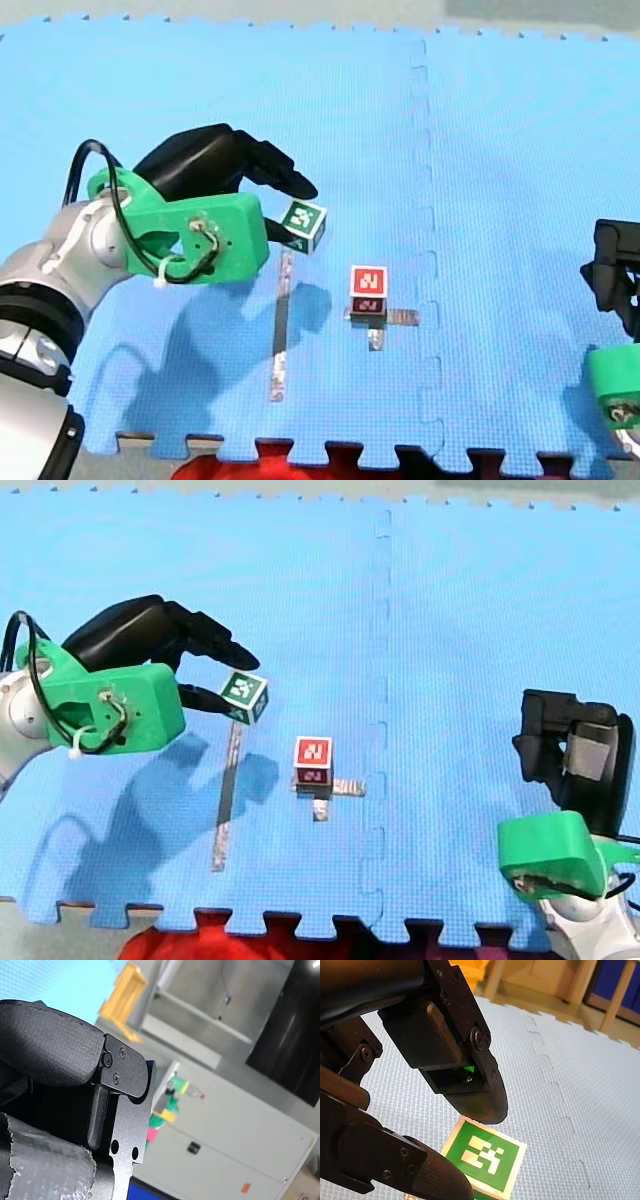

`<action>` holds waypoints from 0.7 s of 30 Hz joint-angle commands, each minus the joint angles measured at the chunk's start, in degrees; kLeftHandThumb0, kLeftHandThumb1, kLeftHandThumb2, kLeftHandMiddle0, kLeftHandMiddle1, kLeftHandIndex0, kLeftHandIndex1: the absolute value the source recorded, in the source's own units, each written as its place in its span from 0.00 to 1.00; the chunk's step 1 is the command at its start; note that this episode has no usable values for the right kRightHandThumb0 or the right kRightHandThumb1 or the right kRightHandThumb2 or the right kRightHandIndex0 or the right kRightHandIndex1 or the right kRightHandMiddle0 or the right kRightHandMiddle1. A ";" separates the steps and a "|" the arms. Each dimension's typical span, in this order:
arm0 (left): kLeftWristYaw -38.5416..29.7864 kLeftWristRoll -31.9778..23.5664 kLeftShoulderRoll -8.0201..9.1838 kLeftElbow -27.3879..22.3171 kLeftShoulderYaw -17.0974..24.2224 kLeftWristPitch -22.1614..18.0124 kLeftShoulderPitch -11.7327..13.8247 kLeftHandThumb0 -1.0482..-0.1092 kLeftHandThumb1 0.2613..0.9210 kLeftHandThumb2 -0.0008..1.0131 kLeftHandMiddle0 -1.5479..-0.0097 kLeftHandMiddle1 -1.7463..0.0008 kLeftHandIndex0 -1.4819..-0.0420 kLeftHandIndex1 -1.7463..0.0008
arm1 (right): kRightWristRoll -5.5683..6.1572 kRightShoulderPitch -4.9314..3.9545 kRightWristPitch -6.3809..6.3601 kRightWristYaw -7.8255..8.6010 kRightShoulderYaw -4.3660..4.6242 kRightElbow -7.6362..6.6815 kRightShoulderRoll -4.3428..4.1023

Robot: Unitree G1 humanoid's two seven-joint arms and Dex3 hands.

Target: Stack cube left

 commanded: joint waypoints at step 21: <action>-6.72 -5.36 -6.45 1.42 4.69 4.61 0.40 0.61 0.80 0.00 0.45 0.00 0.11 0.99 | 0.49 -1.42 0.48 -0.33 0.41 1.39 -0.29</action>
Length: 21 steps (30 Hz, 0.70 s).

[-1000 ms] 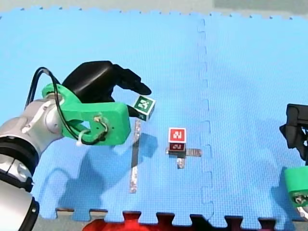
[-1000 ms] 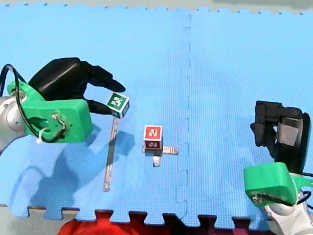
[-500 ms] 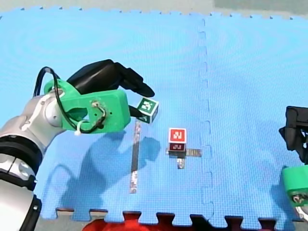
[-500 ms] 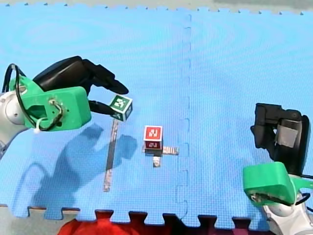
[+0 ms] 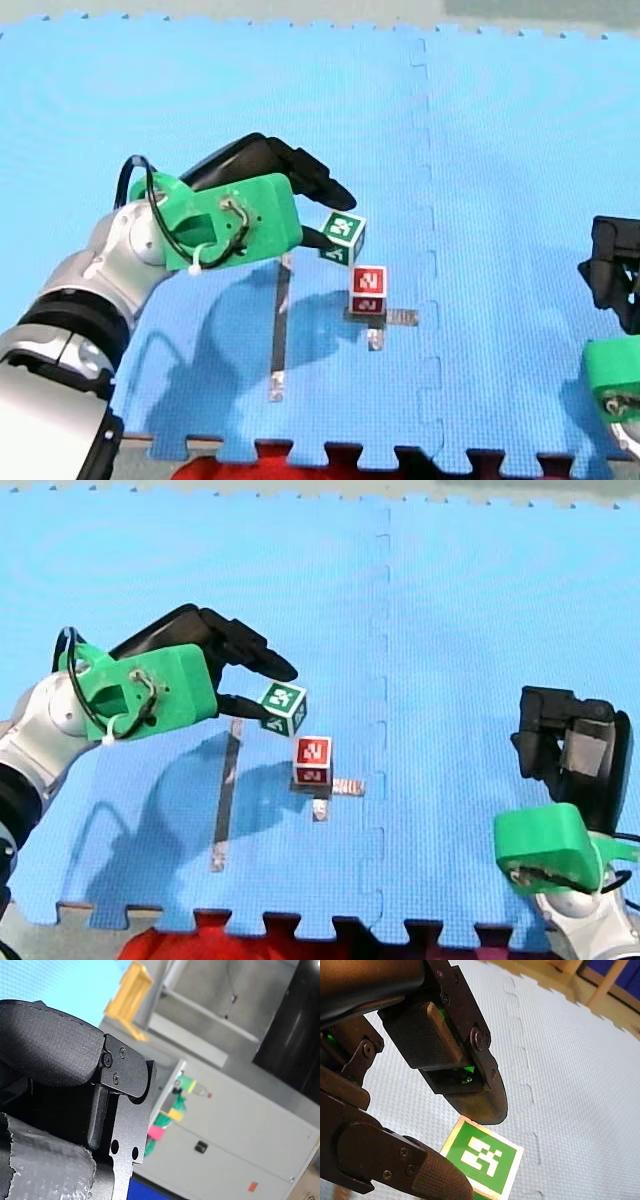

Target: Stack cube left

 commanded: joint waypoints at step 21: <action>0.06 -0.25 -2.29 -0.43 0.59 0.40 0.32 0.61 0.78 0.00 0.46 0.00 0.11 1.00 | -0.27 -0.43 -0.02 -0.78 0.45 -0.06 -0.47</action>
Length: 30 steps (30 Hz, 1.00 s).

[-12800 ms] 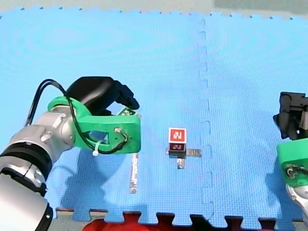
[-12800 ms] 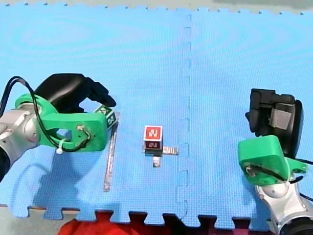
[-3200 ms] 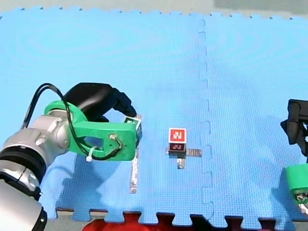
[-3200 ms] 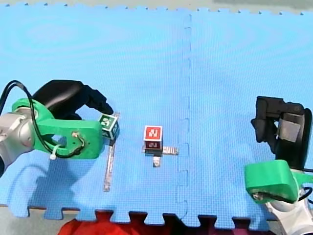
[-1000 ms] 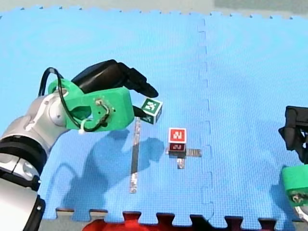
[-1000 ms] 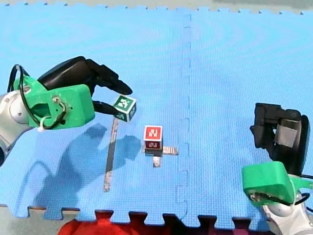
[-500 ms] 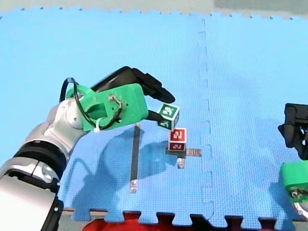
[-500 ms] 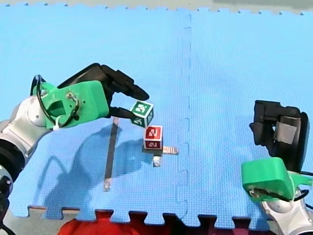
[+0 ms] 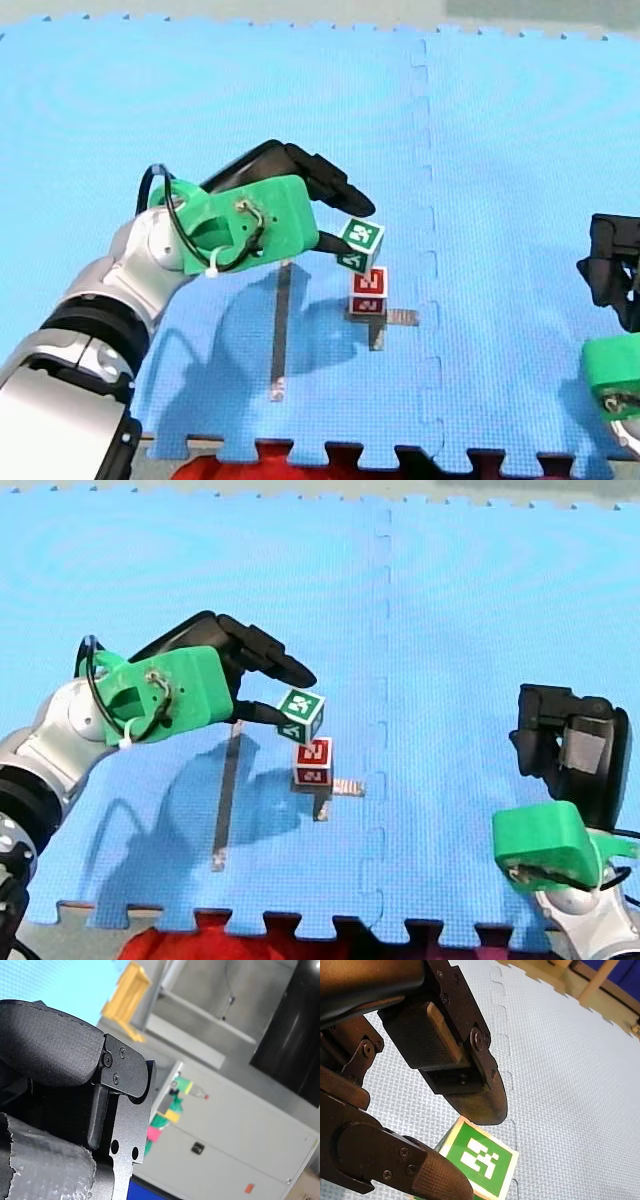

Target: Stack cube left

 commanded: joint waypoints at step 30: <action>1.28 1.74 -0.93 0.35 -1.43 -1.86 1.02 0.60 0.78 0.00 0.44 0.00 0.11 1.00 | -0.66 1.28 0.56 -1.07 0.10 -2.60 -0.73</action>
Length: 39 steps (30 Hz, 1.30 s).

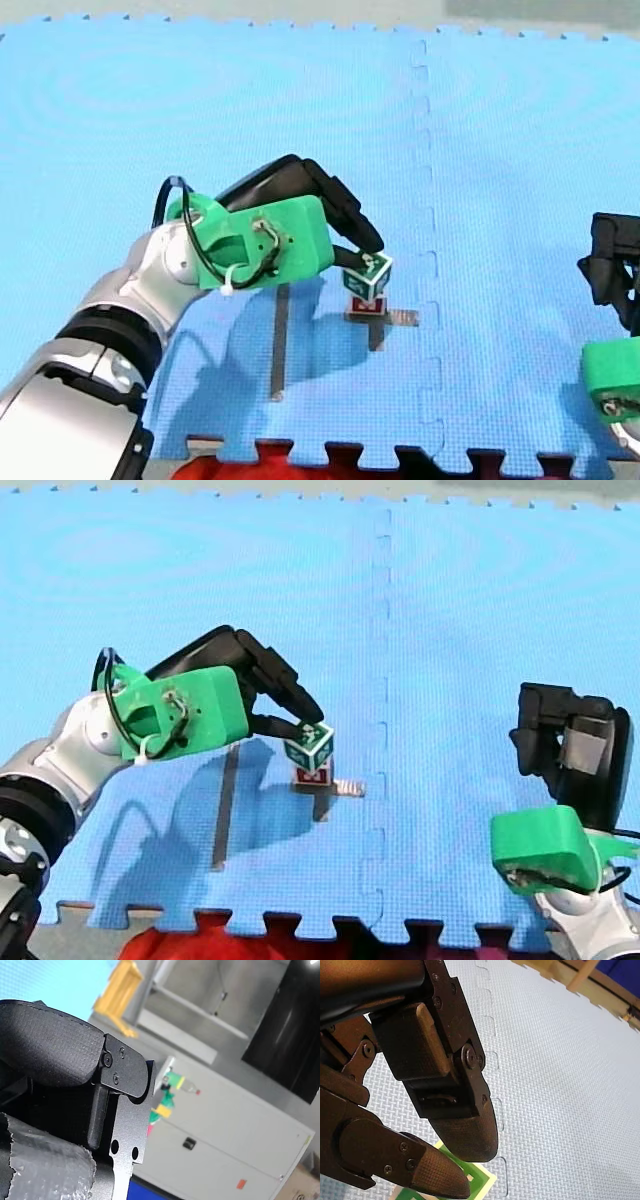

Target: Stack cube left

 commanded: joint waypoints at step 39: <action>-8.07 -9.15 -1.07 -0.81 7.30 -1.10 0.92 0.00 0.82 0.00 0.53 0.00 0.83 0.99 | -0.15 -0.68 -0.57 -0.81 0.48 5.26 -0.42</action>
